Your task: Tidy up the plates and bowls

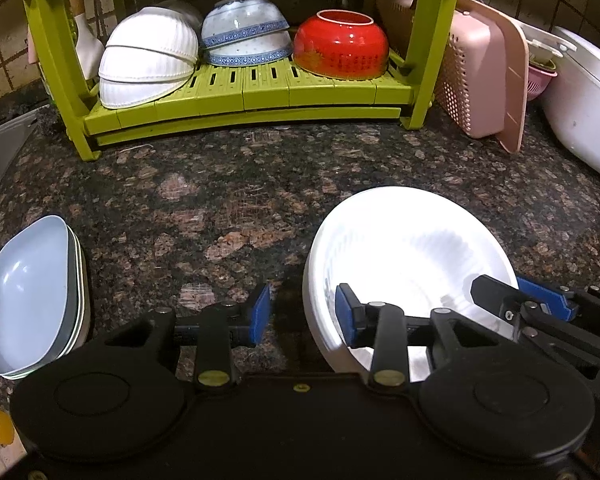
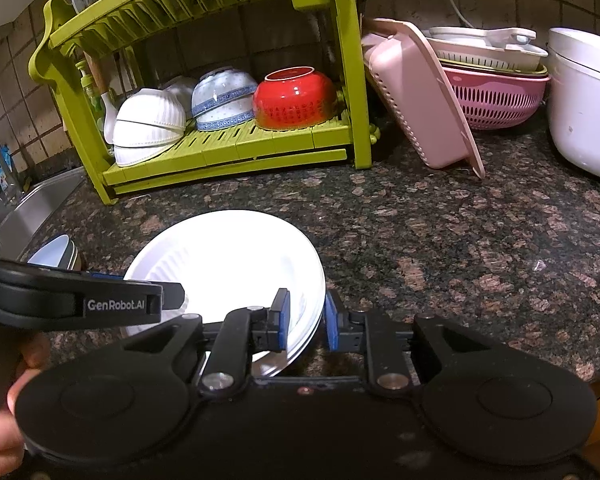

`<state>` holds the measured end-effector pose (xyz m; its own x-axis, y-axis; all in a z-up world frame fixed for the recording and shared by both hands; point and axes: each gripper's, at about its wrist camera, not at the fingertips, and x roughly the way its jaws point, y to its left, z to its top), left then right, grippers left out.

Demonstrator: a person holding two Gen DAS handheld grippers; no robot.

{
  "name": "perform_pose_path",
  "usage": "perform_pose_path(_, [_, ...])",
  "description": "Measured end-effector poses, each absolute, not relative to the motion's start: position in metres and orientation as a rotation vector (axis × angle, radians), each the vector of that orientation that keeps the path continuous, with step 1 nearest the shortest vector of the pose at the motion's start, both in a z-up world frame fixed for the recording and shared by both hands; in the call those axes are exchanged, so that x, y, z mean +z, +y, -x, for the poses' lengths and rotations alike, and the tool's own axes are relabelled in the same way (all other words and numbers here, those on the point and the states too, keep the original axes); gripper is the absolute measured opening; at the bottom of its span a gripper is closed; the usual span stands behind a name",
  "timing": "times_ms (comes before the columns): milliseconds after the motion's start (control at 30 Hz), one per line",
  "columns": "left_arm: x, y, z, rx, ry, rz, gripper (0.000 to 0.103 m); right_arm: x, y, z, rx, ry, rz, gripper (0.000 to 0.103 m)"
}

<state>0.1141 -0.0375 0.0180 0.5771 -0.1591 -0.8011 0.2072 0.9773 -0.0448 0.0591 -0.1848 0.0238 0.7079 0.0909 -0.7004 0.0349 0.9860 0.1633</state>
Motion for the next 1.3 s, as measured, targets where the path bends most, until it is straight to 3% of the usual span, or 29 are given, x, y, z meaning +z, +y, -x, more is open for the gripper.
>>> perform_pose_path(200, [0.016, -0.038, -0.116, -0.206, 0.943, -0.053, 0.047, 0.022, -0.185, -0.061, 0.036, 0.795, -0.166, 0.024])
perform_pose_path(667, [0.017, -0.036, -0.117, -0.178, 0.932, -0.022, 0.048, 0.024, -0.183, -0.062, 0.046, 0.766, -0.128, 0.046])
perform_pose_path(1167, [0.03, -0.033, -0.106, -0.14, 0.853, -0.023, 0.049, 0.034, -0.186, -0.057, 0.05, 0.686, -0.153, 0.053])
perform_pose_path(1300, [0.038, -0.03, -0.099, -0.111, 0.79, -0.025, 0.059, 0.038, -0.188, -0.053, 0.052, 0.652, -0.167, 0.055])
